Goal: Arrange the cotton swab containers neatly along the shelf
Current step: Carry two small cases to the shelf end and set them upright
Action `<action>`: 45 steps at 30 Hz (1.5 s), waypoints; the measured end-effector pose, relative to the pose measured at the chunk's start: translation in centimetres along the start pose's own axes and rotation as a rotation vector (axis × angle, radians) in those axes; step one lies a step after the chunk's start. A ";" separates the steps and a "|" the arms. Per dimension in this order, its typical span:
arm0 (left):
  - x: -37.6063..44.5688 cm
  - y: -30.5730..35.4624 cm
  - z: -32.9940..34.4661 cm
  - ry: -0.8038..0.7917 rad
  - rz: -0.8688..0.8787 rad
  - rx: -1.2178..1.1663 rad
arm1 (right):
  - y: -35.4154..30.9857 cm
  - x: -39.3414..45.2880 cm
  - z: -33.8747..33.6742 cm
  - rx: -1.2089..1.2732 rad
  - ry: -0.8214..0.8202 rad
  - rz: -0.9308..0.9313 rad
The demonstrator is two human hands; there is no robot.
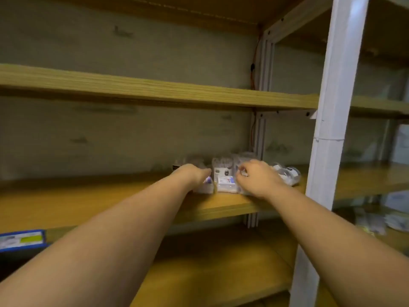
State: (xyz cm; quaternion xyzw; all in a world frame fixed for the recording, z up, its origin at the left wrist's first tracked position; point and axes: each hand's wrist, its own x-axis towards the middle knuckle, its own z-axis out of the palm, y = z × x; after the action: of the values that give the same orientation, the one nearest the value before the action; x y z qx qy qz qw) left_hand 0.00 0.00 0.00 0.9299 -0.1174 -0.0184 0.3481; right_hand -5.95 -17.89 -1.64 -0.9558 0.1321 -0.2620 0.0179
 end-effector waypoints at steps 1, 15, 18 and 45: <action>0.3 0.6 0.4 -0.030 -0.048 0.031 | 0.2 0.2 0.5 0.019 -0.045 -0.011; 1.7 -1.2 -0.4 -0.050 -0.001 -0.034 | -0.2 2.8 1.3 0.124 -0.342 -0.218; 1.6 -2.1 -1.2 -0.073 0.018 -0.124 | -0.5 3.3 1.3 0.242 -0.320 -0.228; -6.7 -15.6 -15.6 0.197 -0.014 -0.432 | -15.7 -0.2 1.0 1.868 -0.662 -0.046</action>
State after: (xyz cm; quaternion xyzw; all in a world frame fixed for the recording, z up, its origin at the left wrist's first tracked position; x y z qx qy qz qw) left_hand -1.46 22.93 1.29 0.8318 -0.0697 0.0450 0.5488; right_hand -1.84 -2.68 -0.98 -0.5851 -0.1576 0.0190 0.7953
